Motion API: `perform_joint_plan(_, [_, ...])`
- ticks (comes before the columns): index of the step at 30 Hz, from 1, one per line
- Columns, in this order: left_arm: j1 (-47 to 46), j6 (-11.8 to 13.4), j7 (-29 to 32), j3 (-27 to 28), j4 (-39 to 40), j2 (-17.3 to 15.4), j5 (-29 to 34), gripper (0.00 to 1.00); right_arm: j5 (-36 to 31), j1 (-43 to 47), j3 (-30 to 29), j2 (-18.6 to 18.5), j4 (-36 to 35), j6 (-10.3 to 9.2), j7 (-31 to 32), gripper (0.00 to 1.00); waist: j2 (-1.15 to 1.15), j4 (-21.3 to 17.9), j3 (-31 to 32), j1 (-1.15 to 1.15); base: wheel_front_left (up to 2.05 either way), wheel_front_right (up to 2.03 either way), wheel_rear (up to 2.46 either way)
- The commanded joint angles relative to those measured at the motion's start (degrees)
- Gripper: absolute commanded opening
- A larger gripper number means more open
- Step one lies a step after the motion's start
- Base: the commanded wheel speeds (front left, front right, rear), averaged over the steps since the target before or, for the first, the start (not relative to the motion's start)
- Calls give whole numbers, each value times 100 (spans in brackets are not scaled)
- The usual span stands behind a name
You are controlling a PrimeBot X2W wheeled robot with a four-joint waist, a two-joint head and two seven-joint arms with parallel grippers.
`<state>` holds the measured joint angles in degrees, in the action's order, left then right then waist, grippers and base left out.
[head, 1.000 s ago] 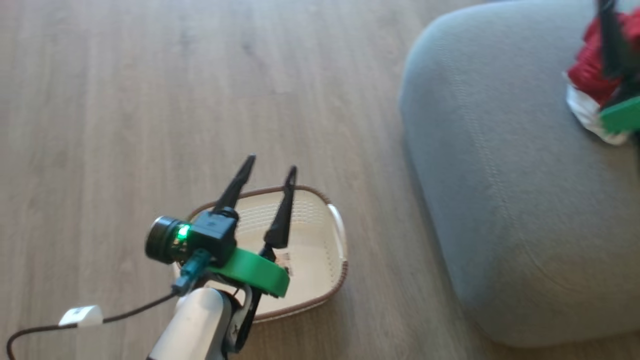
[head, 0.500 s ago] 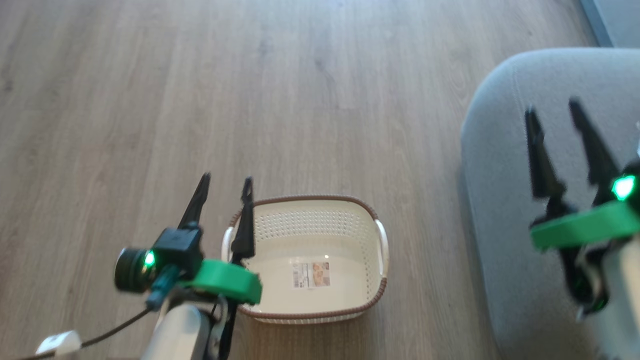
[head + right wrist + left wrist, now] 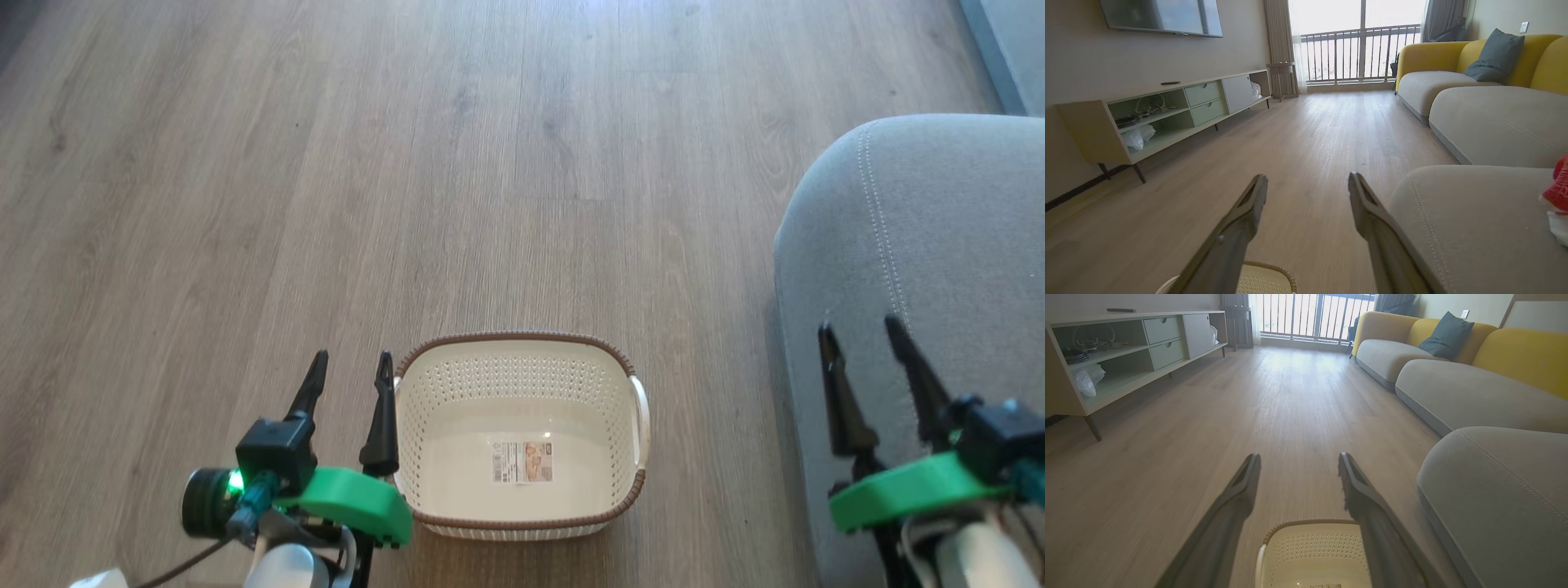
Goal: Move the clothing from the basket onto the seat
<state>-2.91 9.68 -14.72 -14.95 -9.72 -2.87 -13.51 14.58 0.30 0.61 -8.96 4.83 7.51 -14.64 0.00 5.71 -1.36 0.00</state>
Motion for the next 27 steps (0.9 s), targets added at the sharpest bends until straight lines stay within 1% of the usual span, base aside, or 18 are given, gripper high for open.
perform_joint_plan(1, [-70,-9,-28,172,184,-1,28,100,-30,-23,95,-6,-122,-2,-36,100,0,-3,4,0,0,0,0])
perform_joint_plan(2, [-54,-26,-28,168,199,-1,22,100,-49,30,83,12,-54,-2,-36,100,0,-4,9,0,0,0,0])
perform_joint_plan(5, [13,-223,-28,123,244,-1,71,100,-79,118,46,81,114,-2,-36,100,0,-17,21,0,0,0,0])
perform_joint_plan(7, [72,-311,-28,120,182,-1,53,100,-84,140,38,123,189,-2,-36,100,0,-35,29,0,0,0,0])
perform_joint_plan(16, [114,-392,-28,185,13,-1,52,100,-66,108,81,166,282,-2,-36,100,0,-94,32,0,0,0,0])
perform_joint_plan(19, [106,-381,-28,176,8,-1,70,100,-61,87,66,162,273,-2,-36,100,0,-97,17,0,0,0,0])
perform_joint_plan(27, [90,-392,-28,263,92,-1,-120,100,-67,23,31,175,264,-2,-36,100,0,-91,-53,0,0,0,0])
